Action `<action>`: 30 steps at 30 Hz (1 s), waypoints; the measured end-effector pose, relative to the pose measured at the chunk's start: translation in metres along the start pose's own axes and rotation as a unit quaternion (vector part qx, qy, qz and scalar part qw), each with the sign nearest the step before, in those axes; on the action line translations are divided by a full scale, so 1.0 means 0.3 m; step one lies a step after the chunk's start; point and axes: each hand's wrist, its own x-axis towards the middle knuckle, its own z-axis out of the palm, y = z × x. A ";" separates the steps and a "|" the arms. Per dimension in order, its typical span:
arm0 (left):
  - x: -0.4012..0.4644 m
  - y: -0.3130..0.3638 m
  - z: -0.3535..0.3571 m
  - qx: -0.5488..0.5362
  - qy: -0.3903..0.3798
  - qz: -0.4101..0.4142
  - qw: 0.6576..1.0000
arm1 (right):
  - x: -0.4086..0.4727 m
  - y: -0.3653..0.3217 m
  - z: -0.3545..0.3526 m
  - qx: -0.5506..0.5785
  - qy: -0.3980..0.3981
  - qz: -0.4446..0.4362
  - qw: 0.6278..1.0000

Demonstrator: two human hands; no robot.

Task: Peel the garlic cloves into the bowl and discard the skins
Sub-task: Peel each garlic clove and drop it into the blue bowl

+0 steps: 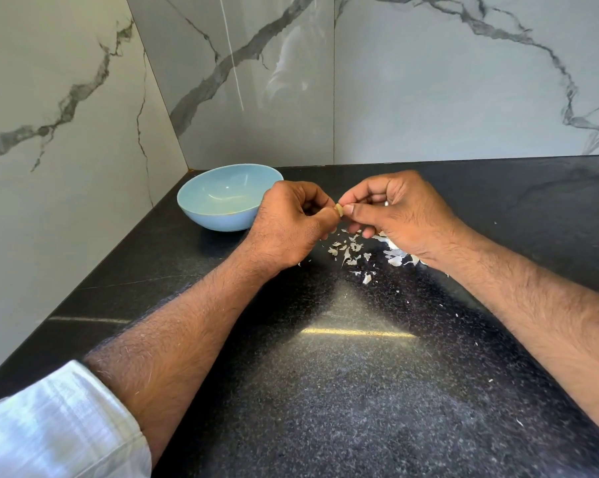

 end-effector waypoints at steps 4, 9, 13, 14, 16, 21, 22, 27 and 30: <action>0.000 0.002 0.001 0.004 0.003 0.002 1.000 | -0.001 0.001 -0.001 -0.013 0.002 -0.014 1.000; -0.002 0.012 0.000 0.002 -0.003 0.010 1.000 | 0.000 0.000 0.002 0.036 -0.019 0.024 0.999; -0.005 0.014 0.000 0.001 -0.001 0.009 1.000 | -0.001 0.001 0.001 0.093 -0.040 0.053 0.993; -0.006 0.015 -0.001 -0.001 0.001 0.007 1.000 | -0.002 -0.001 -0.001 0.099 -0.041 0.054 0.993; -0.006 0.015 -0.002 -0.004 -0.002 0.003 1.000 | -0.003 -0.002 -0.002 0.102 -0.039 0.054 0.993; -0.002 0.014 -0.007 0.016 -0.006 -0.027 0.999 | 0.002 -0.009 -0.015 0.174 -0.036 0.081 0.981; 0.002 0.009 -0.012 0.024 -0.005 -0.043 0.999 | 0.002 -0.014 -0.022 0.207 -0.040 0.089 0.974; 0.010 -0.012 -0.041 0.053 -0.020 -0.033 0.998 | 0.006 -0.015 -0.038 0.238 -0.038 0.094 0.966; 0.009 0.006 -0.032 0.051 0.016 -0.030 0.998 | 0.007 -0.009 -0.034 0.213 -0.035 0.098 0.971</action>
